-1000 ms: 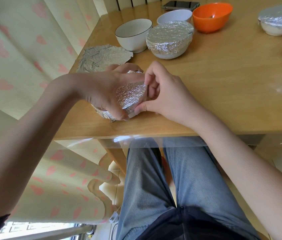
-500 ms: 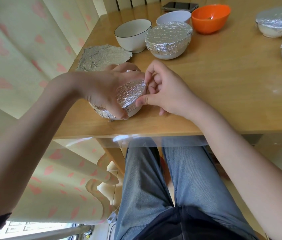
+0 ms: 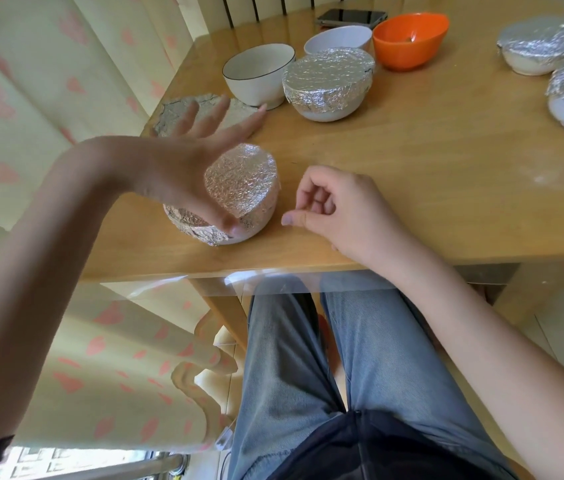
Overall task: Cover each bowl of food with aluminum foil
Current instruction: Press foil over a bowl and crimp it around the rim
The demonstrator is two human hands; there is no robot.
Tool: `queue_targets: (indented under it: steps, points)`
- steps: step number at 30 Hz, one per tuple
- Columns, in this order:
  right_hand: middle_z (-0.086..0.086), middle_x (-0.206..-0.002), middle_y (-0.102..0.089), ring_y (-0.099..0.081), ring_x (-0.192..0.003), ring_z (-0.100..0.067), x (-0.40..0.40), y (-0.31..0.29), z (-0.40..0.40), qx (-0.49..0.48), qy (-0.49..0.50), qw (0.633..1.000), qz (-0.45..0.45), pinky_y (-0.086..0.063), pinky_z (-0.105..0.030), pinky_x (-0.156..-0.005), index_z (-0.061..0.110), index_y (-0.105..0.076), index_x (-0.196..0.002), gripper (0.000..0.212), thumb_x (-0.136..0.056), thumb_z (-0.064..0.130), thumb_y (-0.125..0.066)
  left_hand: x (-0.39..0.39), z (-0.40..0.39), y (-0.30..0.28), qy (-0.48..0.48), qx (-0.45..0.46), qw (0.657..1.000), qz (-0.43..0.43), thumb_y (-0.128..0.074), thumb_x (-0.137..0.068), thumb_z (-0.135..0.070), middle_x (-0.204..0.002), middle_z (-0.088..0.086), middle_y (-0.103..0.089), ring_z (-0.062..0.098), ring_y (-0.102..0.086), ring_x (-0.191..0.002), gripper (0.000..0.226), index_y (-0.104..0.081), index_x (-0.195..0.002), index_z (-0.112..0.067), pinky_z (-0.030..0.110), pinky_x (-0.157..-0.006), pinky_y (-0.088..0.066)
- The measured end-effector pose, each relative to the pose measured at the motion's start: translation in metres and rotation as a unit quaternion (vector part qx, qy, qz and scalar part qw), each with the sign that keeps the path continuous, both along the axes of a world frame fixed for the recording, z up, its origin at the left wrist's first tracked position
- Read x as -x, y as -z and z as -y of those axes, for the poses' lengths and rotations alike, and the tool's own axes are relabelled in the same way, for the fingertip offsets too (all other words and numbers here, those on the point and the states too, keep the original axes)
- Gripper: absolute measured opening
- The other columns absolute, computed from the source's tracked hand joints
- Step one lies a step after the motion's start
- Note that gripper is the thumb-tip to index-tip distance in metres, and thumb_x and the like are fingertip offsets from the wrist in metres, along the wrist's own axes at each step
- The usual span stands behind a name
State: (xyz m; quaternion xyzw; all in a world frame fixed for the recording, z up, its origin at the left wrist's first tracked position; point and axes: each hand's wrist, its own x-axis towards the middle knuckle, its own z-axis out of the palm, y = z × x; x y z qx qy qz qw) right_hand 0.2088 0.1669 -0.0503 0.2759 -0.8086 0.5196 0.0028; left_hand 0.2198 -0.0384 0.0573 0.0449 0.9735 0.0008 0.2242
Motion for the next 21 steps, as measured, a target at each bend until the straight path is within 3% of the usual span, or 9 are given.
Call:
queue_targets:
  steps: [4, 7, 11, 13, 17, 19, 21]
  points:
    - [-0.001, -0.058, -0.054, -0.047, -0.049, -0.007, 0.01, -0.006, 0.011, -0.002, 0.004, 1.0, -0.004, -0.041, -0.015, -0.041, 0.01, -0.059, -0.077, 0.024, -0.075, 0.025, -0.079, 0.001, 0.006, 0.0, 0.043, -0.027, 0.997, 0.055, -0.069, -0.031, -0.082, -0.154, -0.033, 0.011, 0.011, 0.004, -0.149, 0.127, 0.01, -0.13, -0.078, 0.049, -0.12, -0.012]
    - [0.001, -0.058, -0.054, -0.052, -0.053, -0.012, 0.018, -0.012, 0.015, -0.025, -0.004, 1.0, -0.011, -0.045, -0.018, -0.049, 0.011, -0.059, -0.078, 0.022, -0.076, 0.023, -0.077, 0.002, 0.003, 0.008, 0.045, -0.035, 0.998, 0.027, -0.066, -0.033, -0.078, -0.149, -0.032, -0.005, 0.02, -0.017, -0.145, 0.114, -0.001, -0.126, -0.082, 0.048, -0.115, -0.025]
    - [0.003, -0.06, -0.054, -0.057, -0.059, -0.015, 0.022, -0.01, 0.013, -0.044, 0.015, 0.998, -0.043, -0.048, -0.028, -0.047, 0.014, -0.058, -0.08, 0.017, -0.083, 0.024, -0.071, -0.002, -0.005, 0.015, -0.017, -0.019, 1.0, -0.012, -0.056, -0.039, -0.073, -0.152, -0.024, -0.006, 0.029, -0.018, -0.141, 0.106, 0.003, -0.127, -0.078, 0.051, -0.106, -0.031]
    - [0.0, -0.062, -0.055, -0.053, -0.056, -0.012, 0.017, -0.006, 0.008, -0.036, 0.005, 0.997, -0.063, -0.047, -0.026, -0.051, 0.014, -0.058, -0.084, 0.017, -0.083, 0.024, -0.071, -0.003, -0.007, 0.017, -0.028, -0.006, 0.999, -0.02, -0.053, -0.038, -0.074, -0.153, -0.02, -0.007, 0.032, -0.018, -0.141, 0.107, 0.005, -0.129, -0.075, 0.053, -0.107, -0.032]
    - [0.0, -0.07, -0.057, -0.045, -0.058, -0.006, 0.008, -0.006, 0.011, -0.05, -0.025, 0.996, -0.072, -0.048, -0.032, -0.061, 0.016, -0.056, -0.084, 0.035, -0.071, 0.039, -0.08, -0.003, -0.008, 0.017, -0.033, 0.004, 0.999, -0.02, -0.052, -0.038, -0.077, -0.155, -0.016, -0.007, 0.035, -0.018, -0.141, 0.11, 0.006, -0.132, -0.072, 0.054, -0.108, -0.031]
    - [0.004, -0.068, -0.058, -0.045, -0.058, -0.005, 0.01, -0.008, 0.017, -0.041, -0.017, 0.996, -0.071, -0.049, -0.038, -0.063, 0.014, -0.057, -0.078, 0.034, -0.069, 0.036, -0.082, -0.003, -0.008, 0.018, -0.028, 0.008, 0.999, -0.021, -0.051, -0.037, -0.079, -0.154, -0.015, -0.007, 0.035, -0.019, -0.14, 0.111, 0.007, -0.132, -0.071, 0.052, -0.108, -0.031]
    - [0.013, -0.059, -0.057, -0.047, -0.055, -0.004, 0.013, -0.01, 0.019, -0.023, -0.018, 0.998, -0.054, -0.05, -0.036, -0.059, 0.012, -0.058, -0.074, 0.031, -0.068, 0.03, -0.084, -0.004, -0.008, 0.018, -0.032, 0.007, 0.999, -0.02, -0.05, -0.036, -0.08, -0.154, -0.016, -0.007, 0.034, -0.019, -0.14, 0.111, 0.007, -0.131, -0.072, 0.051, -0.108, -0.031]
